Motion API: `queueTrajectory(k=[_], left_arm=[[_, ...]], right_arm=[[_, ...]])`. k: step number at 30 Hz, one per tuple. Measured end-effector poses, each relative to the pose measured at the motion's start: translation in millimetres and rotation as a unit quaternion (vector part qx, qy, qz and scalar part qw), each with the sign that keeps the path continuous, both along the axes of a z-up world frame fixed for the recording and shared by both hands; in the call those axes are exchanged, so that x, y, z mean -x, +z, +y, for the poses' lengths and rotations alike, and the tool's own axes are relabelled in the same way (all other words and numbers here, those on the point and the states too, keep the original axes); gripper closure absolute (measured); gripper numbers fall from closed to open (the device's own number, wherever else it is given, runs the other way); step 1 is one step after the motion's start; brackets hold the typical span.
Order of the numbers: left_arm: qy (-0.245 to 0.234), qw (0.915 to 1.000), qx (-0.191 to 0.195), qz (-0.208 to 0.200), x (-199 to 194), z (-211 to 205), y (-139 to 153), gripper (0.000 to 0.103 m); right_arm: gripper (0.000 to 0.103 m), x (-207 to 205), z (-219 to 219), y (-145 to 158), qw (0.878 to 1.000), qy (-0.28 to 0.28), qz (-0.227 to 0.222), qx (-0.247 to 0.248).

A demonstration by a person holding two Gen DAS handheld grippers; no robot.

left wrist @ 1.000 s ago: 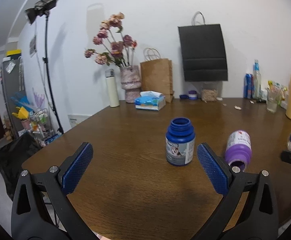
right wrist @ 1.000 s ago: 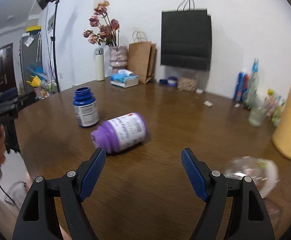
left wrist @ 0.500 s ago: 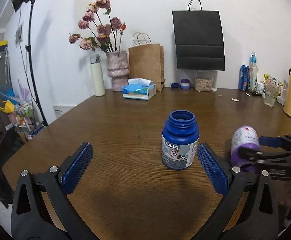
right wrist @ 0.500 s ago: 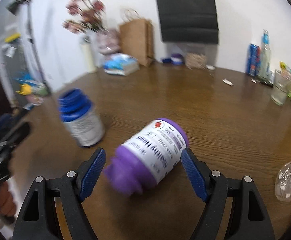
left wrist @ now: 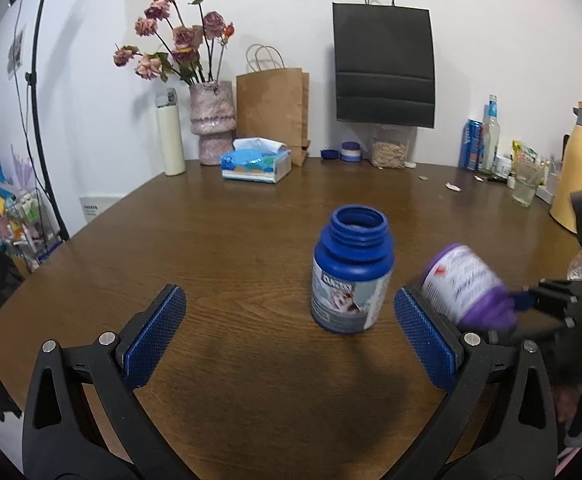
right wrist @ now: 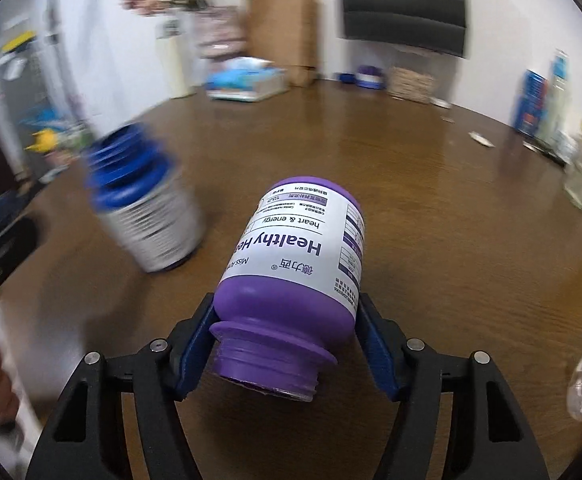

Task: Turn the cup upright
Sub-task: 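Grasp the purple bottle's body with the right gripper and lift it, then grasp the purple bottle with the left gripper while the right gripper releases it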

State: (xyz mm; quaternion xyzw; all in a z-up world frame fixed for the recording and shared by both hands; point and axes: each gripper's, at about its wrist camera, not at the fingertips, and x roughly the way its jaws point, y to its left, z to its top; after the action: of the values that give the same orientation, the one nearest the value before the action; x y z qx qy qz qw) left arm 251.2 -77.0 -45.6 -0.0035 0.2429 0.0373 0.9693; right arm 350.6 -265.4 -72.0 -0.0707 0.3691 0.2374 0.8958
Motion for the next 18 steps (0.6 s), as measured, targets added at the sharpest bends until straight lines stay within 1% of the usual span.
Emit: queueTrajectory(k=[2, 4, 7, 8, 9, 10, 11, 12, 13, 15, 16, 17, 18], left_arm=[[-0.020, 0.9997, 0.010, 0.011, 3, -1, -2, 0.000], [-0.037, 0.9988, 0.025, 0.019, 6, -2, -3, 0.000], [-0.063, 0.9958, 0.052, 0.042, 1, -3, -5, 0.001], [-0.066, 0.9945, 0.061, 0.054, -2, -3, -7, 0.008], [-0.072, 0.9923, 0.068, 0.074, -7, -4, -9, 0.021], [-0.075, 0.9900, 0.073, 0.094, -12, -4, -11, 0.025], [-0.083, 0.9870, 0.091, 0.102, -14, -3, -12, 0.029], [-0.094, 0.9843, 0.102, 0.110, -16, -3, -12, 0.033], [-0.104, 0.9819, 0.108, 0.116, -17, -4, -13, 0.034], [-0.121, 0.9781, 0.108, 0.130, -20, -10, -17, 0.035], [-0.128, 0.9769, 0.104, 0.136, -21, -14, -19, 0.037], [-0.130, 0.9767, 0.096, 0.141, -22, -17, -21, 0.048], [-0.124, 0.9782, 0.082, 0.145, -23, -20, -23, 0.050]], right_arm=[[0.032, 24, 6, -4, 0.998, 0.058, 0.005, 0.001], [0.032, 47, 15, -6, 0.994, 0.112, 0.000, 0.007], [0.032, 70, 28, -10, 0.987, 0.163, -0.002, 0.003], [0.032, 76, 32, -12, 0.984, 0.180, -0.007, 0.002], [0.032, 82, 36, -14, 0.981, 0.192, -0.016, 0.004], [0.032, 86, 39, -16, 0.979, 0.200, -0.025, 0.006], [0.032, 87, 41, -16, 0.978, 0.206, -0.026, 0.006], [0.032, 89, 42, -17, 0.976, 0.215, -0.027, 0.006], [0.032, 90, 44, -18, 0.973, 0.228, -0.027, 0.006], [0.032, 95, 48, -18, 0.967, 0.253, -0.029, 0.010], [0.032, 96, 51, -17, 0.965, 0.260, -0.033, 0.014], [0.032, 97, 54, -17, 0.963, 0.266, -0.039, 0.021], [0.032, 96, 56, -17, 0.963, 0.266, -0.043, 0.028]])
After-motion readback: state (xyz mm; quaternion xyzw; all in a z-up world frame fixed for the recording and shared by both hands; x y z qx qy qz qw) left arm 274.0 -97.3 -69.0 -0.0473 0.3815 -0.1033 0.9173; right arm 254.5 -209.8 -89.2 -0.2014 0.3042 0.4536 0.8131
